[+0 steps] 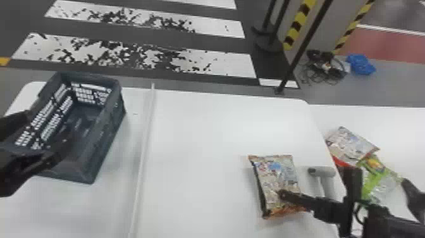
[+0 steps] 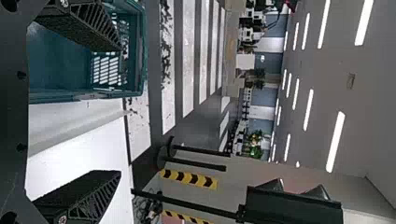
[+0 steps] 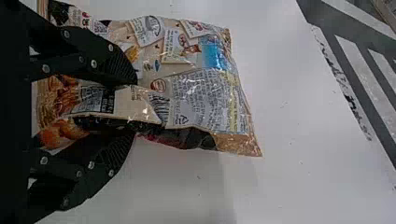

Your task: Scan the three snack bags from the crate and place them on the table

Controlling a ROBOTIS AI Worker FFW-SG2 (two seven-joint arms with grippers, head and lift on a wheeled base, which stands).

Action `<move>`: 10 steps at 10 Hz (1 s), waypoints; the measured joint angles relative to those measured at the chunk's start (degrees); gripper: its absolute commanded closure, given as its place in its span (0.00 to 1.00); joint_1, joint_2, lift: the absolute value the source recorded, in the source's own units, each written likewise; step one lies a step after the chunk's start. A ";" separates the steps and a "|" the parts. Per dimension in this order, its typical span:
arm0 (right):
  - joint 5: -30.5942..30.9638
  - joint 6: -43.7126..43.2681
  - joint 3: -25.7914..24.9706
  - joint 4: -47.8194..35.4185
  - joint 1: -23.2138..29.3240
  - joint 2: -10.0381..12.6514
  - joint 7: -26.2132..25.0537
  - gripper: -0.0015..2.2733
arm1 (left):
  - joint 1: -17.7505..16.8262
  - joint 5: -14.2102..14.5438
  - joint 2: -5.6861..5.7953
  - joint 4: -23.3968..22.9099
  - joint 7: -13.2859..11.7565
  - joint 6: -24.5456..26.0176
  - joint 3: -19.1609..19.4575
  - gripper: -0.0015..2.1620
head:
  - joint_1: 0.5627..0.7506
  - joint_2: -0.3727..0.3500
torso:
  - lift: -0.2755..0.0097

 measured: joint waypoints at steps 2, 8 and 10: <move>-3.10 3.97 -2.63 -6.70 3.19 0.16 -0.01 0.98 | -0.06 -0.05 0.03 0.47 0.19 -0.60 0.07 0.03 | 0.70 0.27 | 0.84; -13.54 10.07 -21.96 -4.90 -8.87 -0.63 -4.23 0.98 | 0.24 -1.47 0.09 0.43 0.03 -0.61 -0.39 0.03 | 0.70 0.09 | 0.84; -13.71 -0.78 -24.75 9.89 -16.20 -5.70 -10.79 0.98 | 0.54 -1.56 -0.01 0.16 0.04 0.06 -0.15 0.03 | 0.70 0.03 | 0.84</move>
